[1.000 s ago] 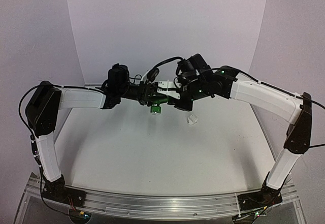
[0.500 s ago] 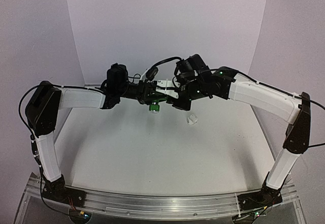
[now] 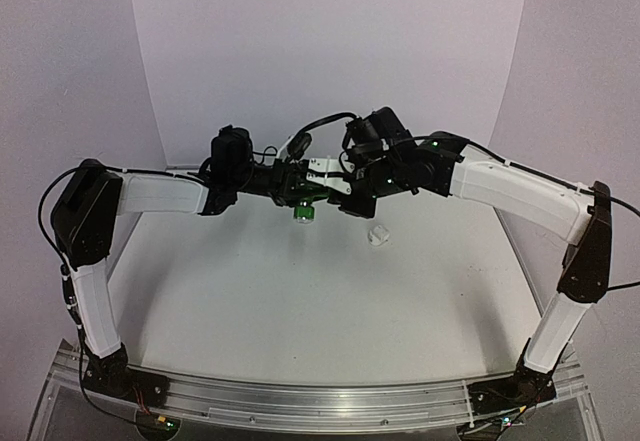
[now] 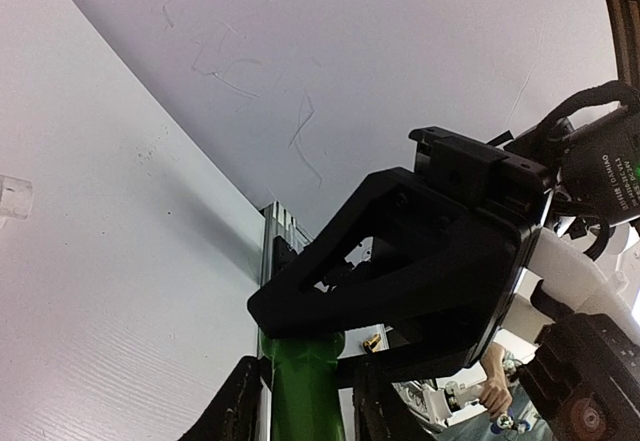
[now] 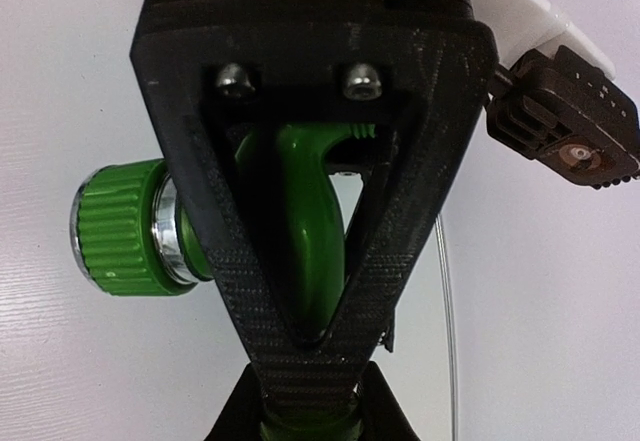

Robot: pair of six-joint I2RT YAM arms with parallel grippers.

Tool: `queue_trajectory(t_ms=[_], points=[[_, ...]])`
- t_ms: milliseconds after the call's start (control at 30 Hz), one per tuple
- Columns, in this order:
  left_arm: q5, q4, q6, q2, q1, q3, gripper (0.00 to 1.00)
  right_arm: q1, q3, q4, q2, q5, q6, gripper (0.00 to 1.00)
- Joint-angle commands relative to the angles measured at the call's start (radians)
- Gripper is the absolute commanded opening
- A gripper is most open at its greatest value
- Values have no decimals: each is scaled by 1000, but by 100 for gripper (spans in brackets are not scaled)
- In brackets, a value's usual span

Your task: Install the water faucets

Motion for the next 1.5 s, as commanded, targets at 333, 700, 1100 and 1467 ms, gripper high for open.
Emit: queue_trajectory(t_ms=[333,700,1100,1467], points=[[21,47,1,-17,13,-12,0,-3,17,78,-26,63,62,73],[-171,112,-56,-104,129,-142,0,-70,-20,9,-137,-159,270,98],[-422,-94,60,-208,166,-184,0,-137,68,-165,-120,-405,316,98],[-595,-236,183,-273,166,-197,0,-293,173,-443,137,-238,296,98]])
